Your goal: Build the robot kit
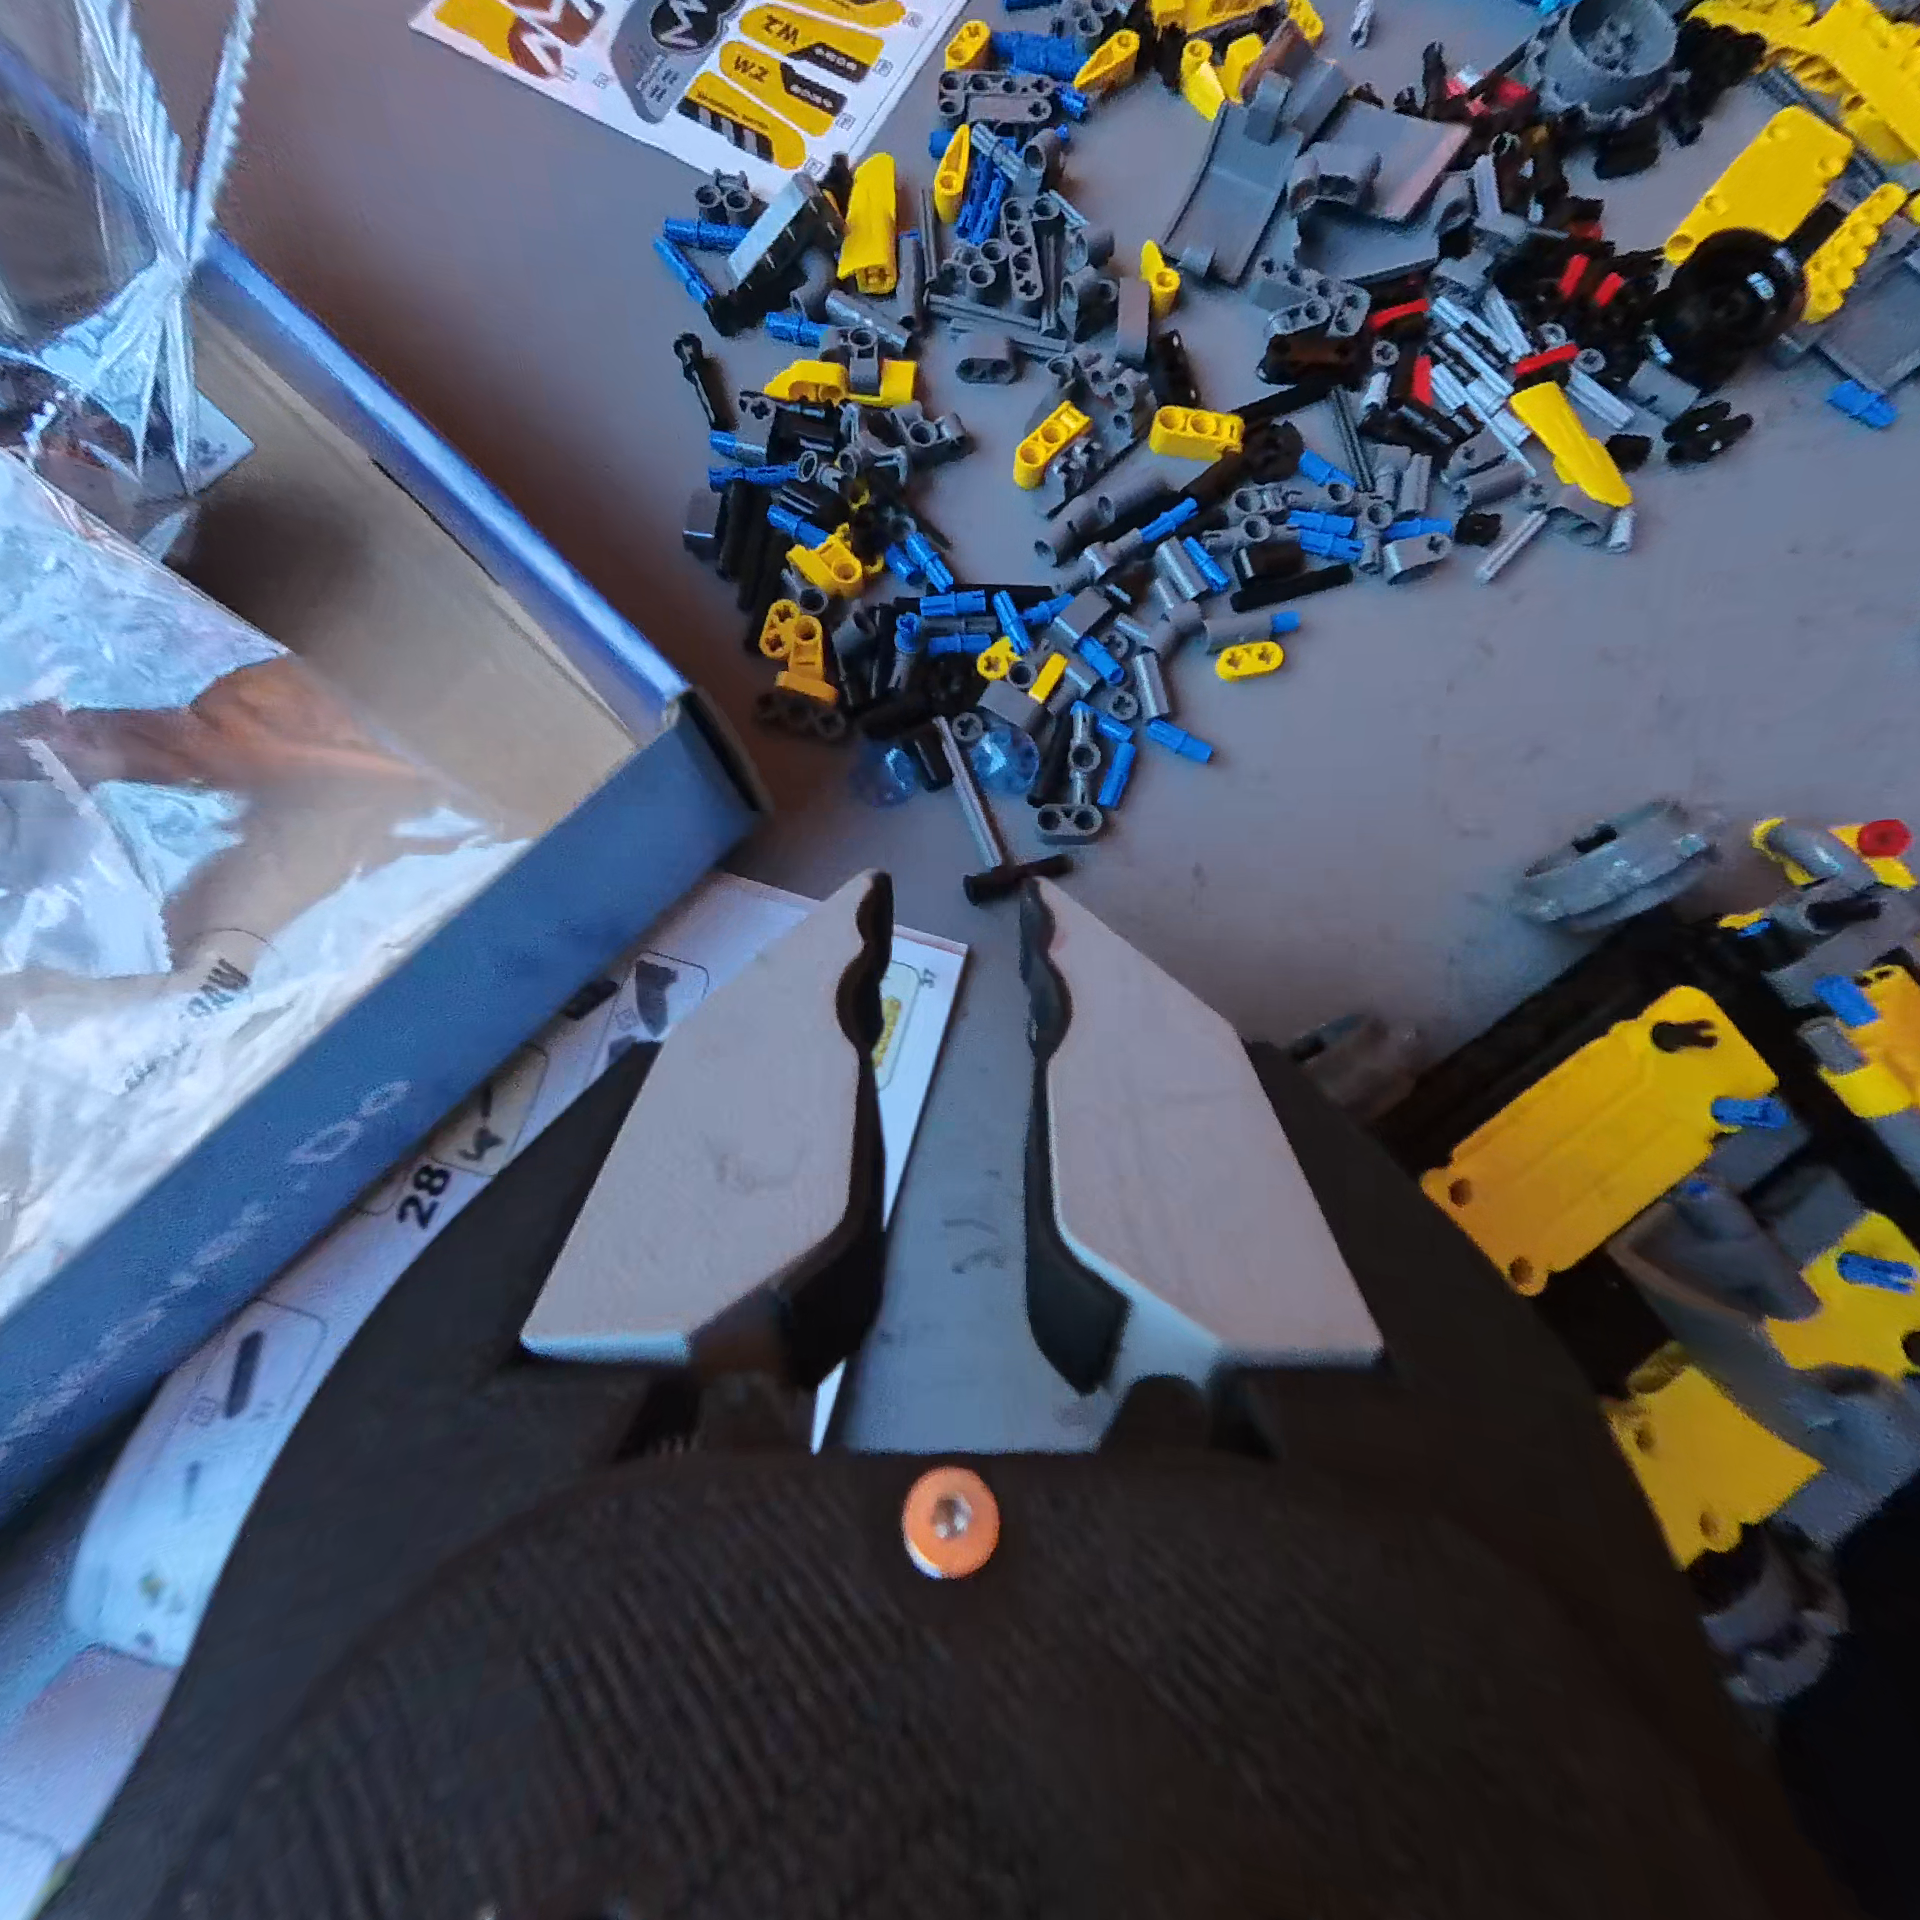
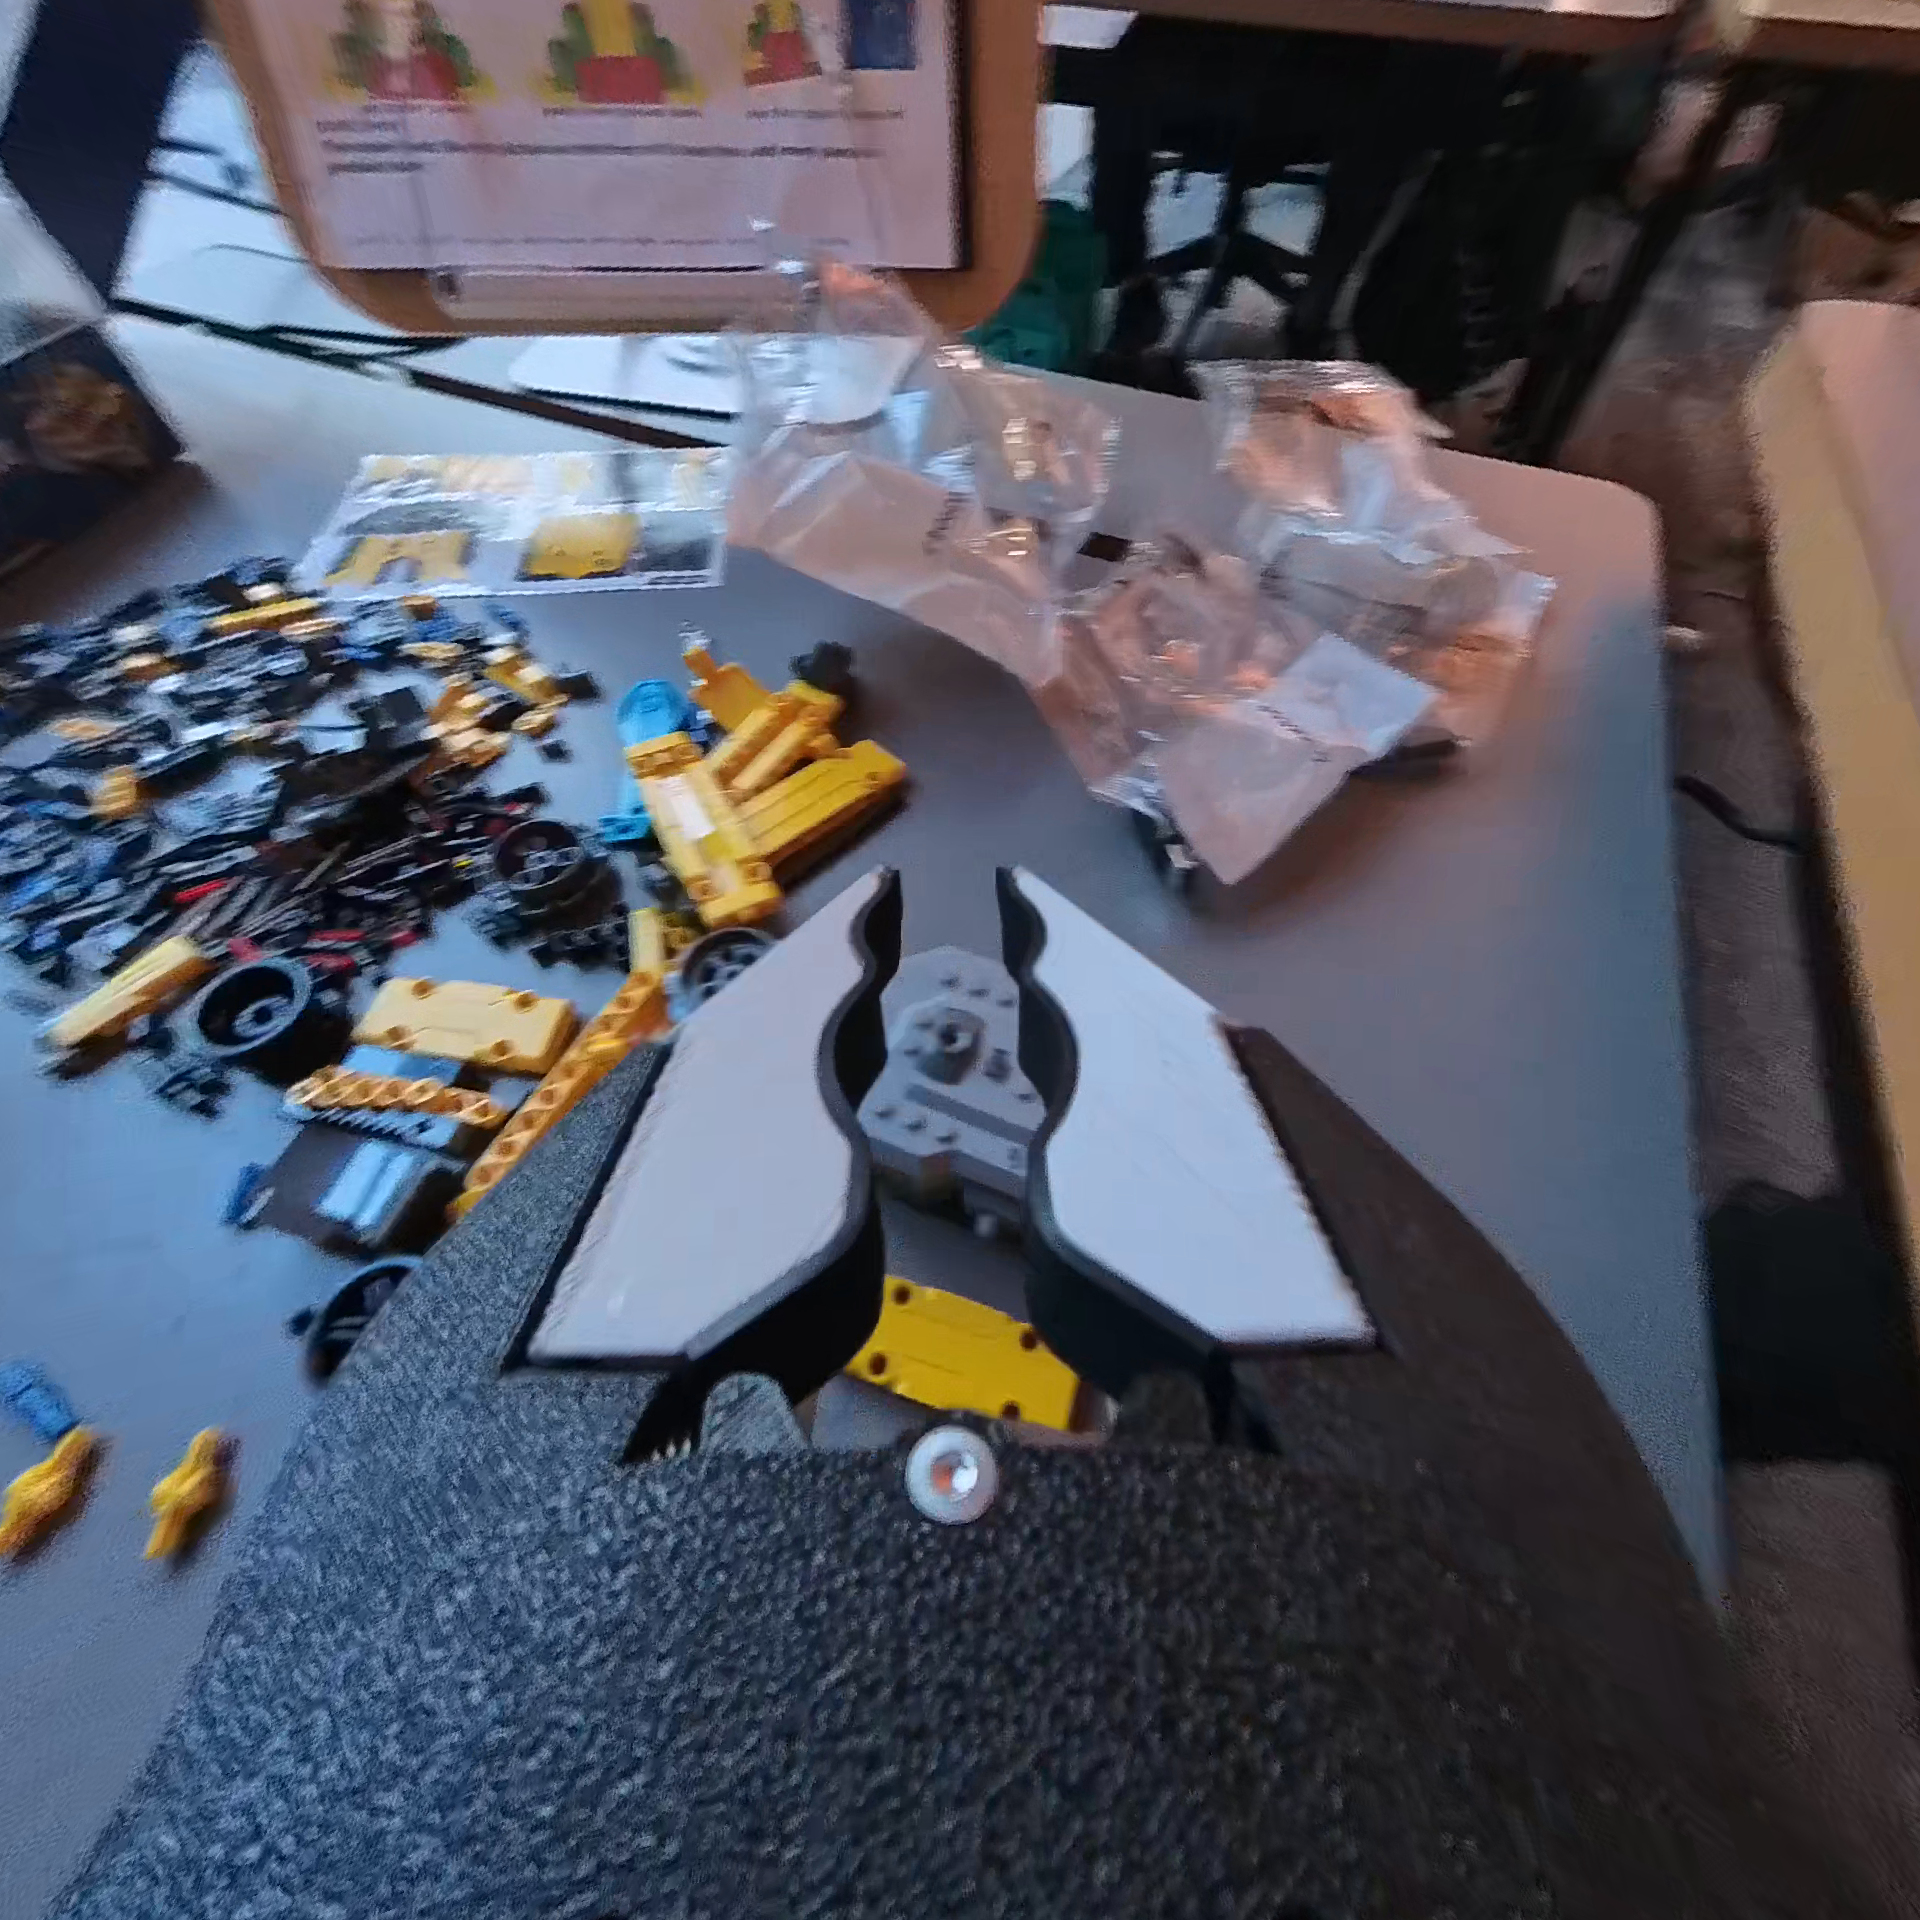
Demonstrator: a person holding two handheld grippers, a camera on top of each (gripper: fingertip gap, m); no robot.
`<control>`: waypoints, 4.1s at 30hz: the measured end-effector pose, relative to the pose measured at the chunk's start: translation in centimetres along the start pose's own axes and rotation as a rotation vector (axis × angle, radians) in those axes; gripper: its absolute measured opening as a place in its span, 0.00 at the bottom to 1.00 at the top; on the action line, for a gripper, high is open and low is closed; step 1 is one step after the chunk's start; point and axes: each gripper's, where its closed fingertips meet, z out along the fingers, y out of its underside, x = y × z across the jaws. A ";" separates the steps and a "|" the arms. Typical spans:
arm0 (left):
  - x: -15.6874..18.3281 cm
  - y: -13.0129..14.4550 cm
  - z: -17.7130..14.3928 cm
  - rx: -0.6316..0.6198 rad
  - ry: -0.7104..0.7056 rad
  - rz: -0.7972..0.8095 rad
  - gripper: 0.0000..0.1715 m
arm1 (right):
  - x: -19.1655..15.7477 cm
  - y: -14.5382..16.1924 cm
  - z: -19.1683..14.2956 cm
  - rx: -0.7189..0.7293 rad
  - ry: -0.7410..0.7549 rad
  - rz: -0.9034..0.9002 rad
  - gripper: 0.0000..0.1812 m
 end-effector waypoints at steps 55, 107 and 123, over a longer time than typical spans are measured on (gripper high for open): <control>0.1 1.0 0.4 0.229 -0.011 -0.073 0.06 | -4.8 4.3 4.1 -0.250 -0.115 -0.166 0.14; 3.1 7.4 -7.0 0.400 0.056 -0.082 0.03 | -2.3 2.4 2.6 -0.611 -0.128 -0.416 0.15; 3.5 7.5 -6.7 0.382 0.044 -0.045 0.03 | -4.4 6.4 6.0 -0.893 -0.541 -1.085 0.15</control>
